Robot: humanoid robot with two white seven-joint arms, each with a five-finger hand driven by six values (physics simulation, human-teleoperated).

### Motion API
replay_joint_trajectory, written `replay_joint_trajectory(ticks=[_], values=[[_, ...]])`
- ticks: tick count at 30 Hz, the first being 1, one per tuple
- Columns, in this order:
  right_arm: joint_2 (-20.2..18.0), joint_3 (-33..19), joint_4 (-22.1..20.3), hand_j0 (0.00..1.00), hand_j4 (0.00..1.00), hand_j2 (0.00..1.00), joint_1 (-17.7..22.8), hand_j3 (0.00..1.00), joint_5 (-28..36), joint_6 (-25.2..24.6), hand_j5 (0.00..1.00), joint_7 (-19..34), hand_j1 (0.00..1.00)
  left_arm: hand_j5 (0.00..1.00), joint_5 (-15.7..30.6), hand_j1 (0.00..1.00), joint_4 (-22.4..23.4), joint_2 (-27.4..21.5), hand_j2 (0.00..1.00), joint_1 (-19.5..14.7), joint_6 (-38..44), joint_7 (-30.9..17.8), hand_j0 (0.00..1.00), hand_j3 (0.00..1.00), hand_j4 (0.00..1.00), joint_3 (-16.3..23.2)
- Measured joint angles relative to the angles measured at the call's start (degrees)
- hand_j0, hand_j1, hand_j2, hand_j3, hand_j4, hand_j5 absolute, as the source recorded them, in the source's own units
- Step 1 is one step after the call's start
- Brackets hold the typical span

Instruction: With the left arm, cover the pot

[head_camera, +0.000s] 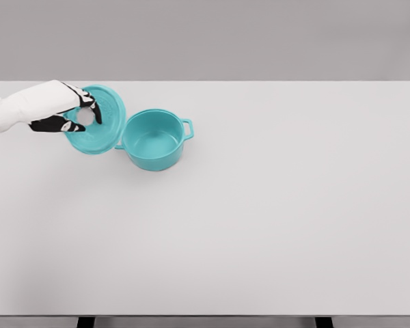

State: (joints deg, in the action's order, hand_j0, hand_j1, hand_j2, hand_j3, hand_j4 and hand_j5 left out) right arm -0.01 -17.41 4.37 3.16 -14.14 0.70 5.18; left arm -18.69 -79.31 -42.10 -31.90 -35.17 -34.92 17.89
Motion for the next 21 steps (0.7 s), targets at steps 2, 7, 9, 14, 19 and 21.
replay_joint_trajectory(ticks=[2, 7, 9, 14, 19, 21], values=[[0.0, 0.0, 0.0, 1.0, 1.0, 1.0, 0.0, 1.0, 0.0, 0.0, 1.0, 0.0, 1.0, 0.47, -0.56, 0.47, 0.06, 0.82, 0.47, -0.26, 0.0, 0.0, 0.47, 0.47, 0.47, 0.08], [0.0, 0.0, 0.01, 1.0, 1.0, 1.0, 0.0, 1.0, 0.01, 0.0, 1.0, 0.0, 1.0, 0.47, -1.73, 0.47, 0.12, 3.09, 0.47, -0.35, 0.0, 0.0, 0.47, 0.47, 0.47, 0.15], [0.0, 0.0, 0.01, 1.0, 1.0, 1.0, 0.0, 1.0, 0.01, 0.0, 1.0, 0.0, 1.0, 0.47, -2.07, 0.47, 0.14, 4.06, 0.47, -0.79, 0.0, 0.0, 0.47, 0.47, 0.47, 0.16], [0.0, 0.0, 0.0, 1.0, 1.0, 1.0, 0.0, 1.0, 0.0, 0.0, 1.0, 0.0, 1.0, 0.47, -3.46, 0.47, 0.3, 6.19, 0.47, -1.32, 0.0, 0.0, 0.47, 0.47, 0.47, 0.21], [0.0, 0.0, 0.0, 1.0, 1.0, 1.0, 0.0, 1.0, 0.0, 0.0, 1.0, 0.0, 1.0, 0.47, -4.59, 0.47, 0.67, 7.84, 0.47, -1.32, 0.0, 0.0, 0.47, 0.47, 0.47, 0.24], [0.0, 0.0, 0.0, 1.0, 1.0, 1.0, 0.0, 1.0, 0.0, 0.0, 1.0, 0.0, 1.0, 0.47, -4.98, 0.47, 0.79, 8.39, 0.47, -1.32, 0.0, 0.0, 0.47, 0.47, 0.47, 0.25]])
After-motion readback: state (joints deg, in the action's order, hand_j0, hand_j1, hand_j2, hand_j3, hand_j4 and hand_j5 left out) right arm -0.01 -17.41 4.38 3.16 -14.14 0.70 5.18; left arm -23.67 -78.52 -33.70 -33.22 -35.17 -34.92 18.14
